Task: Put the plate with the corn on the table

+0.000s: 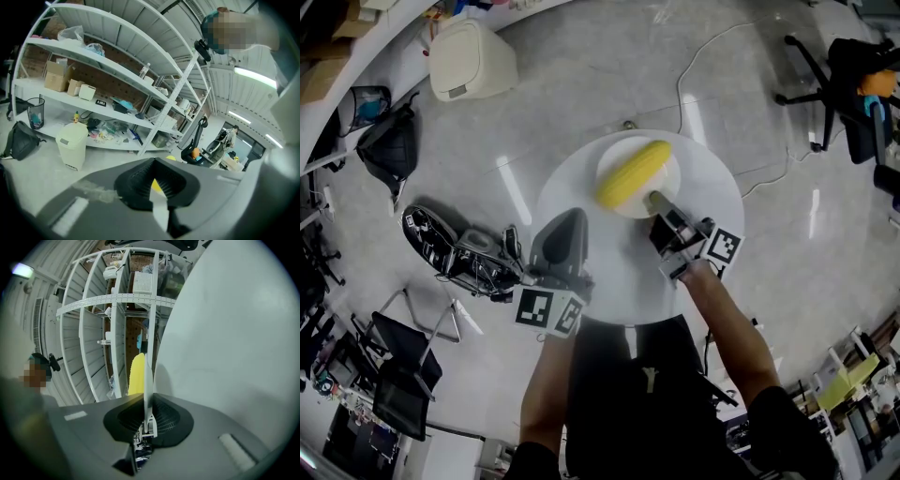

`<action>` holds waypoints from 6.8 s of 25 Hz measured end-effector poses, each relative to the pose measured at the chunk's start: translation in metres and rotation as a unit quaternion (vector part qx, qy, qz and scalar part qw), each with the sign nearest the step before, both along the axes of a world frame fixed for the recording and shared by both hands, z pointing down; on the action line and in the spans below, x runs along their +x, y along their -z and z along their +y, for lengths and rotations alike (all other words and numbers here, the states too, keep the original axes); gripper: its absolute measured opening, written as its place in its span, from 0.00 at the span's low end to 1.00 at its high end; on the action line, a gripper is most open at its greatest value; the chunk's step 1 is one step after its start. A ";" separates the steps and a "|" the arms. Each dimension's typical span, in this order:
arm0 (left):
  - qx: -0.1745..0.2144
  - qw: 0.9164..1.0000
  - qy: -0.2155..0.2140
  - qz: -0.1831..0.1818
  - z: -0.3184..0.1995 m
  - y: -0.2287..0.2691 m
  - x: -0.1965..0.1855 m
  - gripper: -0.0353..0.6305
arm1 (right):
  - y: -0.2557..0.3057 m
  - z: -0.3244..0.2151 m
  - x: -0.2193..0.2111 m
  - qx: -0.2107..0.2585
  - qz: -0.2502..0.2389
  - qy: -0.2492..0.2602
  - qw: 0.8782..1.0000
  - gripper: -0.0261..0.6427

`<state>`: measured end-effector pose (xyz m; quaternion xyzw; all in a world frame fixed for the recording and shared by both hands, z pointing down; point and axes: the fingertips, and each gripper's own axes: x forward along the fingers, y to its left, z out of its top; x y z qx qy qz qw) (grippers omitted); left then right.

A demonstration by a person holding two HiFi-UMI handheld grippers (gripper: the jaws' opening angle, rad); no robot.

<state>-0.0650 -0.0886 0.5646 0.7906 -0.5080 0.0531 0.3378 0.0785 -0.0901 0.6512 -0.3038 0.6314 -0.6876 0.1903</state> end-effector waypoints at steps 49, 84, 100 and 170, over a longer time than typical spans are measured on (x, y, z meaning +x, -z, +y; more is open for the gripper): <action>-0.002 1.000 0.020 0.006 0.003 -0.004 -0.010 0.06 | -0.018 0.000 -0.004 -0.071 0.054 0.031 0.996 0.09; 0.003 1.000 0.027 0.010 0.016 -0.001 -0.008 0.06 | -0.023 -0.001 0.004 -0.119 0.152 0.009 0.981 0.20; 0.006 0.999 0.030 0.012 0.025 0.005 -0.008 0.06 | -0.013 0.001 -0.005 -0.120 0.181 0.044 0.975 0.30; 0.007 1.000 0.019 0.022 0.056 0.009 0.008 0.06 | -0.012 0.044 0.034 -0.104 0.250 0.152 0.950 0.39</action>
